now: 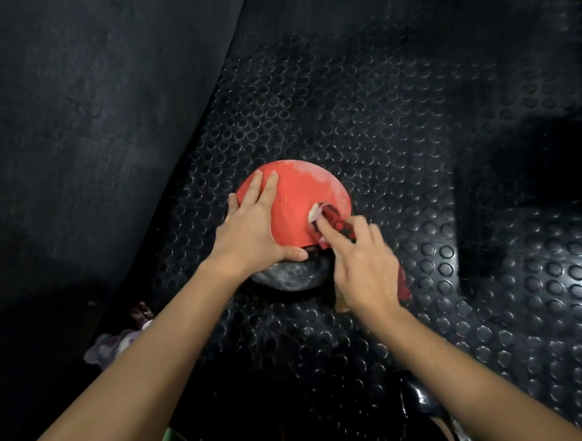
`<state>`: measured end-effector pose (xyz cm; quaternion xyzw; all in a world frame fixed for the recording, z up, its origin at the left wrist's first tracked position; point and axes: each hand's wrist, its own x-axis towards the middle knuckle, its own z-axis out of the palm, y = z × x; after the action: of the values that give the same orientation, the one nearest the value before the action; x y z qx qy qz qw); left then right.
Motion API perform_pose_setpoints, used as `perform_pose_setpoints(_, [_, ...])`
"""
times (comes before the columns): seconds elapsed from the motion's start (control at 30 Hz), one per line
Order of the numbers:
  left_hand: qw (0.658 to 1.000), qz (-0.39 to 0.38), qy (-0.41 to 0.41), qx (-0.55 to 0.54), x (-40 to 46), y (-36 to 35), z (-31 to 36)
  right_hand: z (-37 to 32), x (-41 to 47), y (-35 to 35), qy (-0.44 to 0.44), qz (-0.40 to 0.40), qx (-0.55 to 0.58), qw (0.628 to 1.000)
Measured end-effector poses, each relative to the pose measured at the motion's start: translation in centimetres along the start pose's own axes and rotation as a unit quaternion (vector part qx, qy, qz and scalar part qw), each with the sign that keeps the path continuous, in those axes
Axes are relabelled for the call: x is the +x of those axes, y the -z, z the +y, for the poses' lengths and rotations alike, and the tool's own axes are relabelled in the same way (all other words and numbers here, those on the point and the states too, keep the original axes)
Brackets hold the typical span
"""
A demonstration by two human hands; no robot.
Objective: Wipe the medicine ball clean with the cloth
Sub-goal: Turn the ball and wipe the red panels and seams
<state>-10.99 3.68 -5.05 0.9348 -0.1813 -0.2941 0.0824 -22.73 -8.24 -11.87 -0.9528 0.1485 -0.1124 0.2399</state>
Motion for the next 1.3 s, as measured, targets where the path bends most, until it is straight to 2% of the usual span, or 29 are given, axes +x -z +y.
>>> perform_pose_setpoints(0.13, [1.0, 0.006, -0.004, 0.004, -0.1, -0.1, 0.0, 1.7, 3.0, -0.6, -0.194, -0.02, 0.056, 0.979])
perform_pose_setpoints(0.17, [1.0, 0.004, -0.004, 0.005, 0.0, -0.1, -0.1, 1.7, 3.3, -0.6, -0.214, -0.022, 0.061, 0.975])
perform_pose_setpoints(0.37, [1.0, 0.005, -0.008, 0.002, 0.1, -0.1, -0.2, -0.7, 0.2, 0.5, -0.124, -0.031, 0.072, 0.989])
perform_pose_setpoints(0.53, [1.0, 0.01, -0.009, 0.004, 0.0, -0.2, -0.2, 1.4, 2.8, -0.7, -0.245, -0.04, 0.093, 0.964])
perform_pose_setpoints(0.7, [1.0, 0.01, -0.013, -0.003, 0.0, -0.2, -0.3, -0.8, 0.0, 0.8, -0.124, -0.039, 0.082, 0.988])
perform_pose_setpoints(0.87, [1.0, -0.004, -0.025, -0.001, 0.2, 0.2, 0.0, 1.3, 3.2, 0.1, -0.201, -0.038, 0.075, 0.976])
perform_pose_setpoints(1.07, [0.995, -0.034, -0.098, 0.016, 0.8, 1.4, -1.8, 1.5, 1.5, 0.8, -0.179, -0.058, 0.052, 0.981])
perform_pose_setpoints(1.13, [0.994, -0.03, -0.107, -0.013, 0.9, 1.4, -2.9, 1.3, 1.0, 1.0, -0.172, -0.061, 0.043, 0.982])
perform_pose_setpoints(1.2, [0.994, -0.022, -0.086, -0.065, 0.5, 1.0, -3.5, 0.7, 0.9, 1.7, -0.114, -0.029, 0.037, 0.992])
perform_pose_setpoints(1.3, [0.992, 0.0, -0.078, -0.099, 0.4, 0.4, -3.5, -0.4, 1.7, 2.5, 0.069, 0.003, -0.018, 0.997])
